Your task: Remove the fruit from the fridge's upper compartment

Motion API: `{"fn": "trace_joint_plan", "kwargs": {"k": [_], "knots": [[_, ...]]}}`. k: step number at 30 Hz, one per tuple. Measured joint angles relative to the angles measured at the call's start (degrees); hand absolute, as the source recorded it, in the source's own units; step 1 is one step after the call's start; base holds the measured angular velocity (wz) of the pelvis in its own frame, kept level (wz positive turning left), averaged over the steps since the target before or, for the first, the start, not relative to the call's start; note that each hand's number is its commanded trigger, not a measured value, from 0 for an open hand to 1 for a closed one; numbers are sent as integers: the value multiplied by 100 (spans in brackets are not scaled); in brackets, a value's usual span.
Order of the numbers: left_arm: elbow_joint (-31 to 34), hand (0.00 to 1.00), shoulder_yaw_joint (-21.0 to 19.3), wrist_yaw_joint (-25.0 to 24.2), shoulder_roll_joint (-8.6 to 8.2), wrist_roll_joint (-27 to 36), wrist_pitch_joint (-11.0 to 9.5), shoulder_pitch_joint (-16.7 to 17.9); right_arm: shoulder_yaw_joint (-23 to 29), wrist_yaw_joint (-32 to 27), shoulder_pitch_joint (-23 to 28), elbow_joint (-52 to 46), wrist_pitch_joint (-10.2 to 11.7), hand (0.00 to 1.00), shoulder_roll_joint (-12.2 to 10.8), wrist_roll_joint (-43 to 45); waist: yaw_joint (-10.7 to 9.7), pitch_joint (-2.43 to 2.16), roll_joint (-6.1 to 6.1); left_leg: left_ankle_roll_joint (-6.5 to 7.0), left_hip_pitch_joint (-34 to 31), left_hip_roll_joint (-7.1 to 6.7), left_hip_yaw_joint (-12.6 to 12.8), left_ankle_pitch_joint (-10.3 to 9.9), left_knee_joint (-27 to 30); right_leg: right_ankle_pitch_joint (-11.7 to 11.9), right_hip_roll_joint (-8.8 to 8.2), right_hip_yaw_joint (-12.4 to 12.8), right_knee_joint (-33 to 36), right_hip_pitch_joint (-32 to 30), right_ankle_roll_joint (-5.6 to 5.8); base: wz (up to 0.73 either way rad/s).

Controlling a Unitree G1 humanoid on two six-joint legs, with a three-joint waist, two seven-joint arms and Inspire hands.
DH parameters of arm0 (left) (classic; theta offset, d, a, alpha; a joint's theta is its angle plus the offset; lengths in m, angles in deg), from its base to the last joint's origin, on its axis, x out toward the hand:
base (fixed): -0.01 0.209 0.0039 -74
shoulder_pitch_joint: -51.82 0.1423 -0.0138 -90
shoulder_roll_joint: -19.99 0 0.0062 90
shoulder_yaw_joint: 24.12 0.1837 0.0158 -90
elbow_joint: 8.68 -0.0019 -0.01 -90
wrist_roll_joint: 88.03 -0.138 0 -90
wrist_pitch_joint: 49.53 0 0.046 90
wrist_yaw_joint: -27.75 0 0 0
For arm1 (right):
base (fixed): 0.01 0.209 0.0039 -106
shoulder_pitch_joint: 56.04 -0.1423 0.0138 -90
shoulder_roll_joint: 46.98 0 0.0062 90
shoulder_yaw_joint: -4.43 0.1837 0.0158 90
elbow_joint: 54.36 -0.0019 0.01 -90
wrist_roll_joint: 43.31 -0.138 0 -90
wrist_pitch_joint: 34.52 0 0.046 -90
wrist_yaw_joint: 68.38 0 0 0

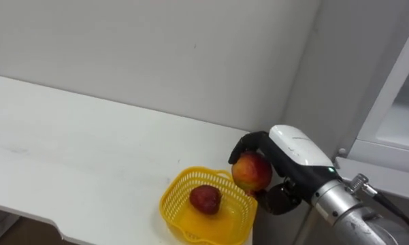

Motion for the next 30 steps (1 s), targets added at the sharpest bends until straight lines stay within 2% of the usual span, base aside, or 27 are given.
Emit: {"fn": "trace_joint_plan", "kwargs": {"k": [7,12,30], "knots": [[17,0,-14,-77,2,-12,-3,-11,-95,-7,-12,78,-21,100,0,680,106,-6,-9,0,11,2,17,0,3,0,5,1,-3,-3,0,0],[14,0,-173,-78,-3,-12,-2,-10,-117,-7,-263,58,-81,100,0,1036,120,-5,-7,-4,21,3,20,3,6,1,8,8,-4,0,-1,0],[6,0,-231,-15,4,-13,-1,4,-385,-70,-423,107,-100,100,6,1109,139,-2,-4,-3,23,7,55,3,-40,1,3,2,1,21,-1,-1]]}}
